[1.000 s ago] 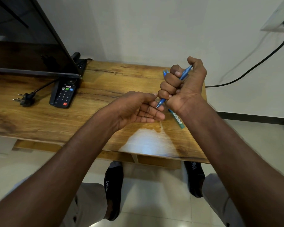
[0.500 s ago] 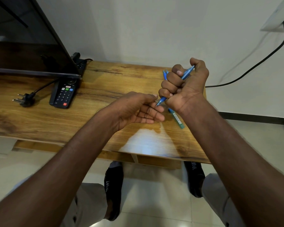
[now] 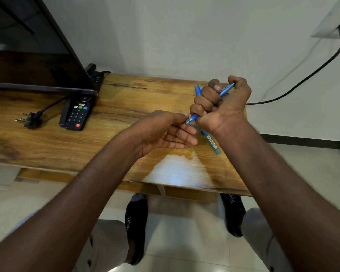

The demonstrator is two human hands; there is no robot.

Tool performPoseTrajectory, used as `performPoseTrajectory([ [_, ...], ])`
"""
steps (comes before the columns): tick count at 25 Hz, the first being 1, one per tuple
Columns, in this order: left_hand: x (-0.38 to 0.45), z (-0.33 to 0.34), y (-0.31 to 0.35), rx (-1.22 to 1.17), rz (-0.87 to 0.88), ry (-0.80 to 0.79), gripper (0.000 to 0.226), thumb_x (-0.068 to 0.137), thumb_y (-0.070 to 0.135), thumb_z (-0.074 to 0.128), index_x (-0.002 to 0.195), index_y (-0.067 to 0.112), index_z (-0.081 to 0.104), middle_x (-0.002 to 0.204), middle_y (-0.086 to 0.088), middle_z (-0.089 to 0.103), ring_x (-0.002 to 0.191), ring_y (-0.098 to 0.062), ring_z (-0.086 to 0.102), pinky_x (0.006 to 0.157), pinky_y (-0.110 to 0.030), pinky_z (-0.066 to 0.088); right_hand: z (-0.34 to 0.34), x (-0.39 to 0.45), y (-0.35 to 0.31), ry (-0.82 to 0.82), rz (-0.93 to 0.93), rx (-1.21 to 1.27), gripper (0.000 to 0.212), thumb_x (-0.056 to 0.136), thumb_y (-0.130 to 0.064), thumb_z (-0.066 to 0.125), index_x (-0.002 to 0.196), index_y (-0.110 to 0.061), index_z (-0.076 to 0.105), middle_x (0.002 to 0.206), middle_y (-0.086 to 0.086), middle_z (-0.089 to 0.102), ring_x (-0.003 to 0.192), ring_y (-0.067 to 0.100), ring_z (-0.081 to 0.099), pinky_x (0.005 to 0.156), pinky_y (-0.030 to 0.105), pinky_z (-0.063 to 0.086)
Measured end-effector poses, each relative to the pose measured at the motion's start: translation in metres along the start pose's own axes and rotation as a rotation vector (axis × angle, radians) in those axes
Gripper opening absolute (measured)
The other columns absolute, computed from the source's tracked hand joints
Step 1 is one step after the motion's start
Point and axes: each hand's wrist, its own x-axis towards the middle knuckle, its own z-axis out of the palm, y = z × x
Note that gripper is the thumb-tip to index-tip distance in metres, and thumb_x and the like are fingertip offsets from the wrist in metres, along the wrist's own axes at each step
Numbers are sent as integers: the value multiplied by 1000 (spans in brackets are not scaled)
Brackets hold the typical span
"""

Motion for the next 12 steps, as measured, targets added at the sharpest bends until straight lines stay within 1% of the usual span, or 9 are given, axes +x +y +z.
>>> performPoseTrajectory([
  [2,0,0,0,-1,2,-3,43,108,41,52,103,7,79,102,-19,80,93,-22,79,81,-31,63,-1,0,-1,8,23,22,50,93,-52,41,56,-19,40,47,-7,17,39,13,11,43,22,16],
  [6,0,0,-1,-18,7,3,45,108,43,51,102,8,79,102,-19,80,92,-21,80,78,-30,63,0,2,-1,-4,9,-15,44,91,-45,39,56,-19,38,48,-7,17,38,14,11,43,22,18],
  [9,0,0,0,-15,8,6,45,108,43,51,102,8,79,102,-19,80,91,-21,80,78,-30,64,-1,2,-1,2,46,24,47,93,-48,39,56,-19,39,48,-7,17,38,13,11,44,22,16],
  [12,0,-1,0,-17,6,11,46,108,42,50,102,8,79,102,-19,80,90,-21,80,77,-30,64,-2,3,-1,22,52,79,46,93,-40,36,53,-19,39,46,-7,17,37,14,12,43,21,16],
])
